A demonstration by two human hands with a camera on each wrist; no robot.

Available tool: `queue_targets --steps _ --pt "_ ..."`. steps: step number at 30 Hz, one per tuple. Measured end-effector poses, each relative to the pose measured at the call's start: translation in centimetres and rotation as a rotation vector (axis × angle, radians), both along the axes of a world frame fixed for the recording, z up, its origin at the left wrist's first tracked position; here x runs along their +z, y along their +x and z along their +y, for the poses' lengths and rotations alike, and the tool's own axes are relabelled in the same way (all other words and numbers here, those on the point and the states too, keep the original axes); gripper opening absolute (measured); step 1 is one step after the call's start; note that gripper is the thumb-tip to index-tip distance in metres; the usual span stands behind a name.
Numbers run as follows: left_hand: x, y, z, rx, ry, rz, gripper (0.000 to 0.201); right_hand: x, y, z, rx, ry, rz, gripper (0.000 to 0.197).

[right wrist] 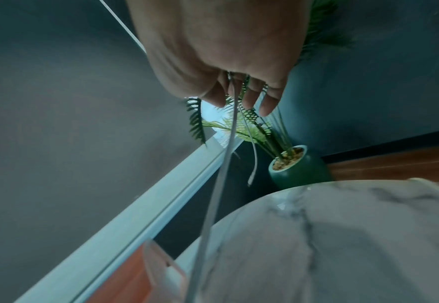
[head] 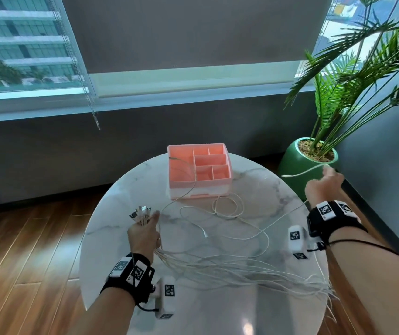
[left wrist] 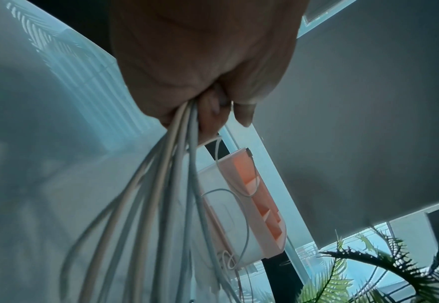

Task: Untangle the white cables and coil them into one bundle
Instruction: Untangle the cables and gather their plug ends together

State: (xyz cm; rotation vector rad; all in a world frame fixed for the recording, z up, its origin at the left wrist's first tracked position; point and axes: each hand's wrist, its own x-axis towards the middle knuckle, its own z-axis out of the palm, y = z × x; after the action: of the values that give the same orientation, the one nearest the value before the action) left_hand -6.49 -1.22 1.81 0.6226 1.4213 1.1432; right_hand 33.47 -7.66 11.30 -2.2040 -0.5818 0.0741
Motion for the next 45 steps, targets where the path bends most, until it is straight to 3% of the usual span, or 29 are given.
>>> queue_targets --steps 4,7,10,12,14,16,19,21,25,30,37,40,45 --pt "1.5 0.1 0.1 0.065 0.066 -0.143 0.012 -2.4 1.9 -3.5 -0.117 -0.291 0.115 0.055" --pt "3.5 0.6 -0.1 0.011 0.119 -0.248 0.024 -4.6 2.0 -4.2 -0.058 -0.429 0.235 0.056" --pt "5.4 1.5 -0.2 -0.065 0.167 -0.328 0.03 -4.5 -1.4 -2.7 0.238 -0.252 0.166 0.035" --pt "6.6 2.3 -0.3 -0.123 0.19 -0.375 0.033 -3.6 -6.2 -1.2 0.53 -0.063 0.194 0.022" --pt "7.9 3.2 -0.5 -0.171 0.211 -0.414 0.036 -1.9 -11.9 0.2 0.888 0.023 0.296 0.04" --pt "9.0 4.0 -0.5 -0.195 0.234 -0.436 0.039 -0.6 -16.9 0.8 1.193 -0.073 0.41 0.052" --pt "10.1 4.3 -0.3 -0.18 0.278 -0.456 0.038 -0.4 -22.2 1.1 1.425 -0.315 0.335 0.03" --pt "10.3 3.8 0.2 -0.139 0.302 -0.447 0.037 -1.3 -23.5 1.1 1.429 -0.352 0.25 0.016" --pt "9.7 1.4 1.6 0.003 0.307 -0.454 0.039 -6.2 -18.7 -0.2 1.364 -0.431 0.048 0.04" --pt "8.3 0.8 1.9 0.068 0.26 -0.473 0.045 -10.5 -9.5 -3.9 1.14 -0.625 -0.016 0.056" --pt "5.5 2.1 1.9 0.023 0.266 -0.353 0.034 -9.7 -0.4 -8.7 0.848 -0.699 0.023 0.053" --pt "4.2 2.7 1.2 -0.004 0.246 -0.289 0.04 -8.7 2.3 -9.6 0.722 -0.718 -0.031 0.052" --pt "0.9 3.4 -0.8 -0.238 0.194 -0.153 0.045 -5.8 3.5 -9.1 0.442 -0.498 -0.271 0.045"
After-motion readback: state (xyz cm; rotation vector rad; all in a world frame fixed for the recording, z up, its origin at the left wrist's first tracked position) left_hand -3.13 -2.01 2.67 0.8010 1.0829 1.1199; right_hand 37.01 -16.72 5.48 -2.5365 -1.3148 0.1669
